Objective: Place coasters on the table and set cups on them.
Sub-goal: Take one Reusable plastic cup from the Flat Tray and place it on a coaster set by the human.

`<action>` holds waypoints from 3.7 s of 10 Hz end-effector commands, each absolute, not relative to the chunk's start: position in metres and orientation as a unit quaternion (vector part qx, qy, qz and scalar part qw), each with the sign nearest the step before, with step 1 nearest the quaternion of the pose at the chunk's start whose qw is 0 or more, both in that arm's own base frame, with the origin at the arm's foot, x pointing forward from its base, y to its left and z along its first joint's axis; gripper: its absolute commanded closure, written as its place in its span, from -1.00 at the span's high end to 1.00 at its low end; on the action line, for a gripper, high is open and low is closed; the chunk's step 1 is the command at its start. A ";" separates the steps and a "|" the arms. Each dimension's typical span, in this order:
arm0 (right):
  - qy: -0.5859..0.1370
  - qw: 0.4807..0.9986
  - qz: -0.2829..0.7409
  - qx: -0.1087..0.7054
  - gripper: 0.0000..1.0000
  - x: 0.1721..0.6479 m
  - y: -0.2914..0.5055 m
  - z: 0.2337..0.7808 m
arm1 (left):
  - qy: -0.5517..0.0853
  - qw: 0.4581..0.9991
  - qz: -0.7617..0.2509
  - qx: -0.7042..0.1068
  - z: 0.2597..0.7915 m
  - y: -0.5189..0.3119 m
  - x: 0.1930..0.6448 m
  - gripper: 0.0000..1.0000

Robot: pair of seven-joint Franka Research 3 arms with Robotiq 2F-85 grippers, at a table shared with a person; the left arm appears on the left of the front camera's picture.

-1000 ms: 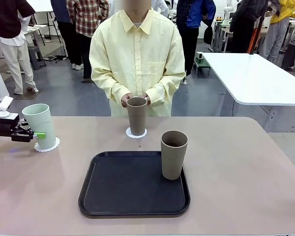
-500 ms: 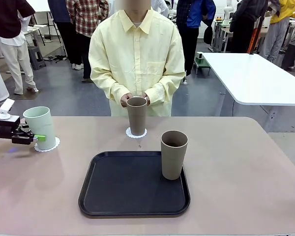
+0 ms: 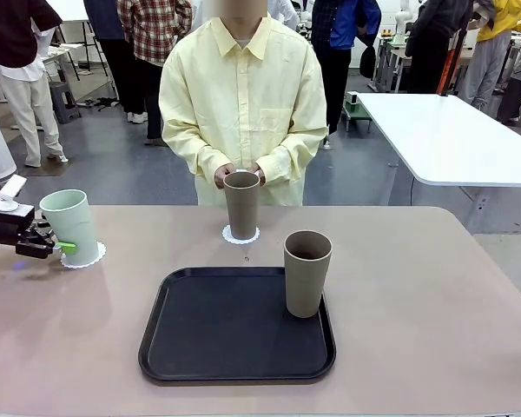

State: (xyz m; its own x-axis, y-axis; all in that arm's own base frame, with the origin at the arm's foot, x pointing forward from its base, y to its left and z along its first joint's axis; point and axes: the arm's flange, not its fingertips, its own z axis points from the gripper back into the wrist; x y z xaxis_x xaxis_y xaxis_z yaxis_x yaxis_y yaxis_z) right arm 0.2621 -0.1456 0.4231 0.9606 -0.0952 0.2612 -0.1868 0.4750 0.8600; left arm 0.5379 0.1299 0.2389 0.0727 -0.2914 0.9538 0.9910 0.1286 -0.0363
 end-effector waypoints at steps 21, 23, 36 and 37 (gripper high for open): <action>-0.145 0.842 0.030 0.519 1.00 0.264 -0.146 0.423 | -0.211 0.823 -0.524 -0.057 0.509 0.087 0.373 1.00; -0.145 0.842 0.030 0.519 1.00 0.264 -0.146 0.423 | -0.204 0.833 -0.514 -0.027 0.519 0.057 0.364 1.00; -0.145 0.842 0.030 0.519 1.00 0.264 -0.146 0.423 | -0.214 0.822 -0.525 -0.045 0.522 0.071 0.370 1.00; -0.145 0.842 0.030 0.519 1.00 0.264 -0.146 0.423 | -0.217 0.823 -0.521 -0.055 0.522 0.069 0.367 1.00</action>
State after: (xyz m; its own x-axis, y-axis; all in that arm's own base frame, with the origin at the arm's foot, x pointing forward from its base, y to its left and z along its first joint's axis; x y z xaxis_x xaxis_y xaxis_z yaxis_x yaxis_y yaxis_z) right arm 0.2621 -0.1455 0.4231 0.9607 -0.0950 0.2609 -0.1866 0.4749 0.8600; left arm 0.3665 0.0690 0.5217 0.3616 -0.8343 0.4161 0.8824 0.4504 0.1361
